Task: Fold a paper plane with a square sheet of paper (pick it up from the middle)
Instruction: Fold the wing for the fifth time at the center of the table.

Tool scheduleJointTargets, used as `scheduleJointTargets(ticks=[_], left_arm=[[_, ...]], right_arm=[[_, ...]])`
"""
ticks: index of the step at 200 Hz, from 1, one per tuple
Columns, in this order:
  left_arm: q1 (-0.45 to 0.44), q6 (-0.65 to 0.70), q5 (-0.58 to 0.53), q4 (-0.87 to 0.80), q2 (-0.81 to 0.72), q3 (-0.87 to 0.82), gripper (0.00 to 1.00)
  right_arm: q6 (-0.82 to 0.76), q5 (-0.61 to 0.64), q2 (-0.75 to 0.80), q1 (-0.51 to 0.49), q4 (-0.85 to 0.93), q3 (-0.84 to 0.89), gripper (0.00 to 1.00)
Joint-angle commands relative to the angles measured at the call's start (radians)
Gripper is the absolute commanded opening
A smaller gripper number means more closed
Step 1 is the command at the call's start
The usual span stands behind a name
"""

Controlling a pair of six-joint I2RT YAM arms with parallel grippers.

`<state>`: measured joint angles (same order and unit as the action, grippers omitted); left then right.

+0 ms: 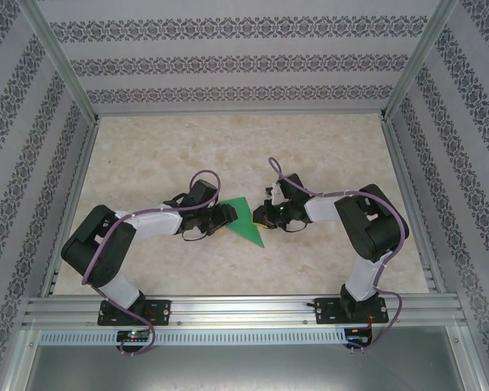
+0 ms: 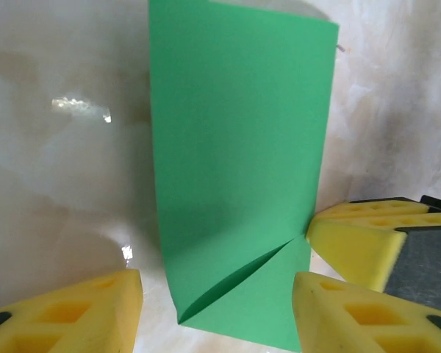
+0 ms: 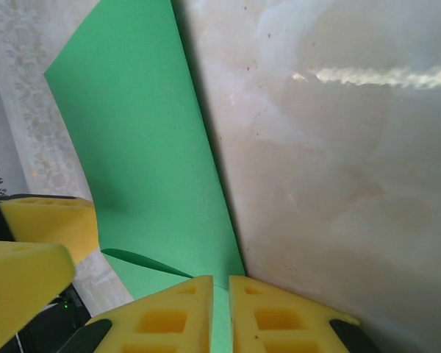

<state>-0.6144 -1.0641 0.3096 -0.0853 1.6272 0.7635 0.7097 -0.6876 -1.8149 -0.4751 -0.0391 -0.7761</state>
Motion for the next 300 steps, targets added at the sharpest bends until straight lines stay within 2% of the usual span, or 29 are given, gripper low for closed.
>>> scheduleJointTargets(ticks=[1, 38, 82, 161, 191, 220, 239, 277, 300], left_arm=[[-0.012, -0.054, 0.016, 0.089, 0.022, -0.007, 0.57], [-0.018, -0.074, 0.043, 0.159, 0.060, 0.003, 0.52], [-0.021, -0.067, 0.034, 0.166, 0.054, 0.013, 0.35], [-0.022, -0.011, -0.002, 0.096, 0.048, 0.071, 0.11], [-0.021, 0.014, -0.021, 0.017, 0.057, 0.118, 0.04], [-0.020, 0.020, -0.032, -0.030, 0.061, 0.151, 0.05], [-0.018, 0.027, -0.047, -0.079, 0.068, 0.173, 0.05], [-0.017, 0.018, -0.029, -0.075, 0.088, 0.185, 0.05], [-0.015, 0.018, -0.019, -0.075, 0.095, 0.193, 0.05]], right_arm=[[0.001, 0.089, -0.048, 0.004, 0.015, 0.041, 0.15], [0.002, 0.085, -0.061, 0.005, 0.009, 0.047, 0.16], [0.000, 0.082, -0.056, 0.006, 0.003, 0.046, 0.17], [-0.013, 0.087, -0.014, 0.005, 0.021, 0.018, 0.20], [-0.047, 0.134, 0.079, 0.006, 0.045, 0.023, 0.23], [-0.110, 0.239, 0.207, 0.007, 0.084, 0.056, 0.28], [-0.163, 0.277, 0.301, -0.014, 0.037, 0.116, 0.31], [-0.395, 0.598, 0.414, -0.228, -0.099, 0.233, 0.34], [-0.519, 0.727, 0.448, -0.337, -0.195, 0.281, 0.36]])
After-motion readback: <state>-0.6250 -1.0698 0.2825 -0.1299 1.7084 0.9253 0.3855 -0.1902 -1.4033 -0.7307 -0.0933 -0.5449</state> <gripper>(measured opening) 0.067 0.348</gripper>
